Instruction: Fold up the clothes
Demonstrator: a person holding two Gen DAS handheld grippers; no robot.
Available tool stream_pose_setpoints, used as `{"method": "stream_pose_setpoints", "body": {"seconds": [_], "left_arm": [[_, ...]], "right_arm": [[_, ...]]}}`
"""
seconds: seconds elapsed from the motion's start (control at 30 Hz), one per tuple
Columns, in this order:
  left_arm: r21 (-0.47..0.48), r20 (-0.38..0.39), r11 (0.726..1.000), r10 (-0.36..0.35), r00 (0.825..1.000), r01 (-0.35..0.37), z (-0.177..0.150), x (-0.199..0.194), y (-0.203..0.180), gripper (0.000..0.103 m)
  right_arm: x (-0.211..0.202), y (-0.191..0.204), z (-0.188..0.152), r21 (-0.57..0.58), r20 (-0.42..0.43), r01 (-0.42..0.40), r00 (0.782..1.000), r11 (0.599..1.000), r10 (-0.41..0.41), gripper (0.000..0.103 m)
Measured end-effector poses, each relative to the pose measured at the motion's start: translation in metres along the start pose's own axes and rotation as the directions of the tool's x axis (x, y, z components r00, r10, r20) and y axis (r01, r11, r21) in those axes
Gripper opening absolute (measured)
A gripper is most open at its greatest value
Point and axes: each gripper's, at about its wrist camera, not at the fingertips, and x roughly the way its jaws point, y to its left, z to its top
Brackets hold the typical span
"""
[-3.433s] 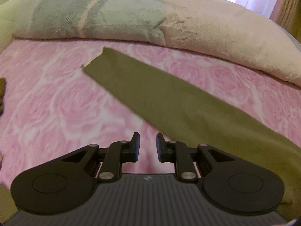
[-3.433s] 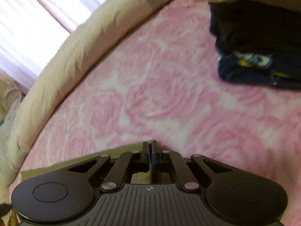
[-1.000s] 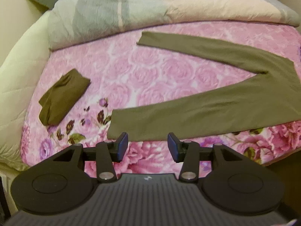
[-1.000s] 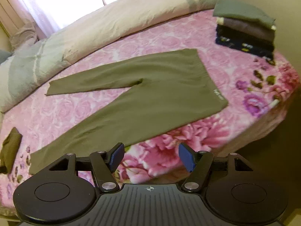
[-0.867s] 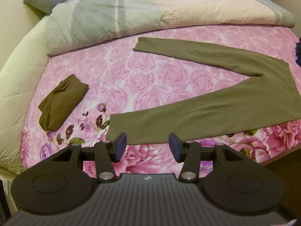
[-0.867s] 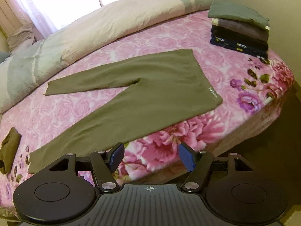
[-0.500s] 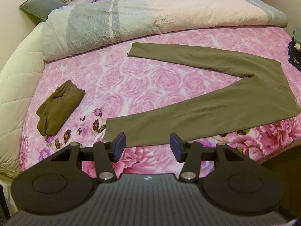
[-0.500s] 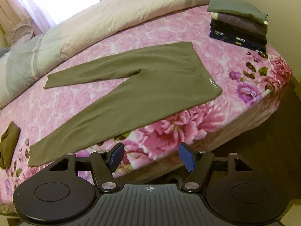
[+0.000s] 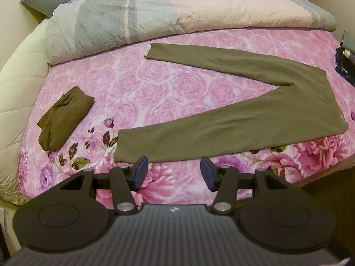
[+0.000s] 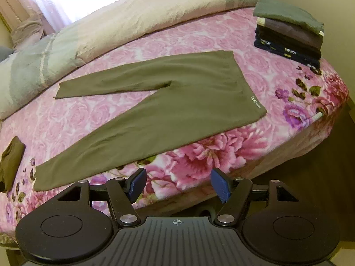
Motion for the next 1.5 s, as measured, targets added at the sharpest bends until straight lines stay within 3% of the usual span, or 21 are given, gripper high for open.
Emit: {"method": "stream_pose_setpoints", "body": {"seconds": [0.97,1.5], "left_arm": [[-0.014,-0.049,1.0,0.007,0.999,-0.007,-0.014,0.015,0.013,0.049],[0.007,-0.089,1.0,-0.009,0.996,0.01,0.017,0.044,-0.015,0.049]], "right_arm": [[0.013,0.013,-0.001,-0.024,-0.043,0.007,0.999,1.0,-0.008,0.067],[0.039,0.0,0.029,-0.018,-0.084,0.022,0.996,1.0,-0.023,0.067]]}}
